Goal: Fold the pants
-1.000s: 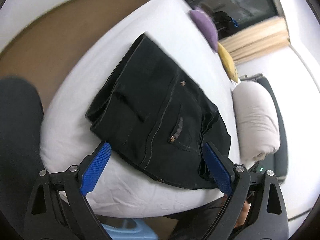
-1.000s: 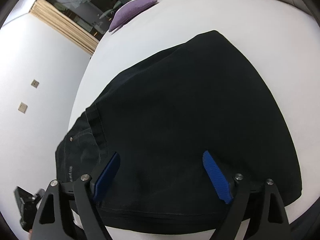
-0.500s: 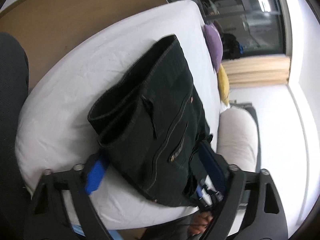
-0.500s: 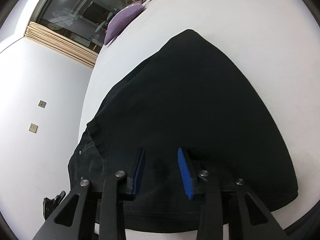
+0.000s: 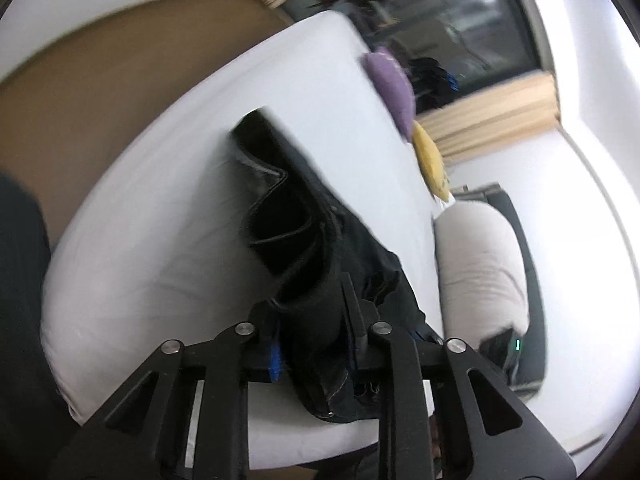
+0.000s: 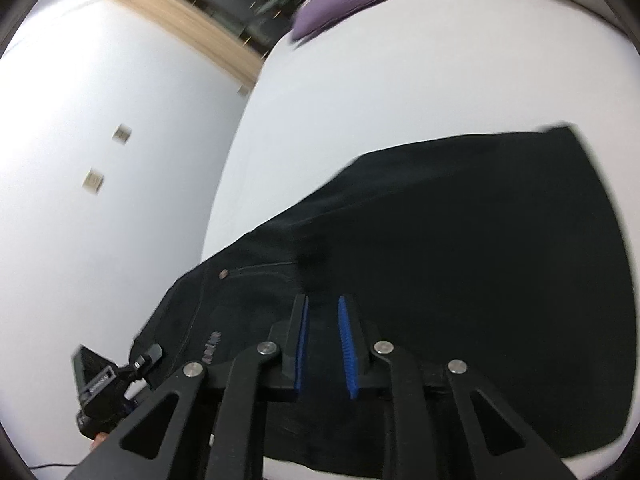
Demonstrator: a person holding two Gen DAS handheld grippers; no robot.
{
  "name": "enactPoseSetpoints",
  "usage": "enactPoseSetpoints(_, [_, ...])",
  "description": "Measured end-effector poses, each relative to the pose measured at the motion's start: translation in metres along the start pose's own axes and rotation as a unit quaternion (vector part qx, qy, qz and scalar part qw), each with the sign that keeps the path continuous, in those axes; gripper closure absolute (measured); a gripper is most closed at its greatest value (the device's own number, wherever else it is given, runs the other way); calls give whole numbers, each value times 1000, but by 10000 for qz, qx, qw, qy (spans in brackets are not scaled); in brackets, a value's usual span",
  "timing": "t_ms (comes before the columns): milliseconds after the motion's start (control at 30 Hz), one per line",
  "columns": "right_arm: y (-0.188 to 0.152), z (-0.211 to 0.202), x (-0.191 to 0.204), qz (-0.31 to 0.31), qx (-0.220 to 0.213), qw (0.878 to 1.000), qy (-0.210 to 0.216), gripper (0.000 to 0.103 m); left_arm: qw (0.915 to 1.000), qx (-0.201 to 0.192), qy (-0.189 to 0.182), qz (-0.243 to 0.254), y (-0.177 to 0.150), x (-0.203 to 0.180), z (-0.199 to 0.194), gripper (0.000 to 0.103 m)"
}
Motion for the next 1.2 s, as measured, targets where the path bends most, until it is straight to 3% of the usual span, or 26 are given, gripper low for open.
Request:
enactPoseSetpoints(100, [3, 32, 10, -170, 375, 9991, -97, 85, 9990, -20, 63, 451, 2, -22, 2, 86])
enactPoseSetpoints(167, [-3, 60, 1, -186, 751, 9959, -459, 85, 9982, -2, 95, 591, 1, -28, 3, 86])
enactPoseSetpoints(200, [-8, 73, -6, -254, 758, 9950, -598, 88, 9977, 17, 132, 666, 0, -30, 5, 86])
enactPoseSetpoints(333, [-7, 66, -11, -178, 613, 9974, -333, 88, 9958, 76, 214, 881, -2, -46, 17, 87])
enactPoseSetpoints(400, [-6, 54, -14, 27, 621, 9980, -98, 75, 9943, 125, 215, 1039, -1, -61, 30, 88])
enactPoseSetpoints(467, [-1, 38, -18, 315, 438, 9984, 189, 36, 9911, 161, 225, 1305, -3, -77, 36, 88])
enactPoseSetpoints(500, [3, 27, -21, 462, 286, 9979, 354, 30, 9882, 192, 218, 1504, -8, -89, 43, 88])
enactPoseSetpoints(567, [9, 11, -29, 689, 155, 9952, 676, 28, 9810, 289, 214, 1907, -15, -112, 55, 88])
enactPoseSetpoints(700, [17, -18, -59, 1216, 65, 9837, 1319, 28, 9558, 654, 146, 2864, -45, -172, 100, 88])
enactPoseSetpoints(767, [20, -33, -76, 1391, -5, 9769, 1622, 27, 9295, 1060, 226, 3525, -76, -198, 137, 88])
enactPoseSetpoints(867, [21, -43, -92, 1520, -70, 9712, 1833, 21, 8914, 1541, 448, 4239, -123, -203, 188, 88])
enactPoseSetpoints(933, [18, -43, -104, 1567, 0, 9721, 1745, 19, 8788, 1922, 634, 4321, -151, -190, 218, 88])
enactPoseSetpoints(1000, [11, -37, -116, 1618, 168, 9727, 1653, 19, 8629, 2050, 791, 4550, -169, -181, 229, 88])
enactPoseSetpoints(1200, [8, -15, -101, 1326, 448, 9758, 1679, 19, 8264, 2036, 1001, 5154, -192, -185, 237, 88])
Point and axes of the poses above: each gripper's, at about its wrist camera, not at the fingertips, and z roughly the way its jaws point, x to its left, y to its top, the point moved 6 cm from there along z, roughly the way its jaws point, and after that the axes turned 6 degrees about -y, right-handed, at the moved point
